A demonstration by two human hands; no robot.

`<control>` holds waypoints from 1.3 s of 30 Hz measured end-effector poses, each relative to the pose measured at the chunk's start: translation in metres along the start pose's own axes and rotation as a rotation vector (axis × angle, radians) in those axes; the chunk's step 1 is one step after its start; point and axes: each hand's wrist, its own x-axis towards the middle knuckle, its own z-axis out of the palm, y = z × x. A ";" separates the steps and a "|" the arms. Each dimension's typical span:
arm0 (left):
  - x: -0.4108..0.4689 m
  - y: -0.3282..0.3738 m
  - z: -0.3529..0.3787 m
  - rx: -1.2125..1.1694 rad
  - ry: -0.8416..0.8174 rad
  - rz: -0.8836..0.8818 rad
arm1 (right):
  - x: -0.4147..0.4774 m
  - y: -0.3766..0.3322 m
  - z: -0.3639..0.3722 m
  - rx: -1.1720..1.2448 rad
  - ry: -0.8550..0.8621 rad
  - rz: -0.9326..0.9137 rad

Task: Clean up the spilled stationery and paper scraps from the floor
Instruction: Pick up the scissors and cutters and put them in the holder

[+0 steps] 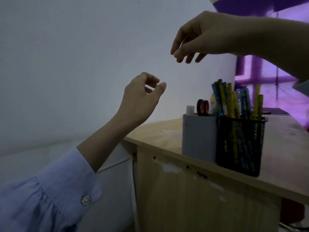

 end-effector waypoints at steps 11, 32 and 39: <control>-0.049 -0.047 -0.100 0.469 0.083 -0.019 | 0.025 -0.080 0.085 -0.086 -0.113 -0.255; -0.310 -0.086 -0.275 1.094 0.128 -0.402 | -0.060 -0.249 0.288 0.017 -0.162 -0.737; -0.416 -0.029 -0.324 1.245 0.206 -0.614 | -0.124 -0.317 0.333 0.185 -0.250 -0.922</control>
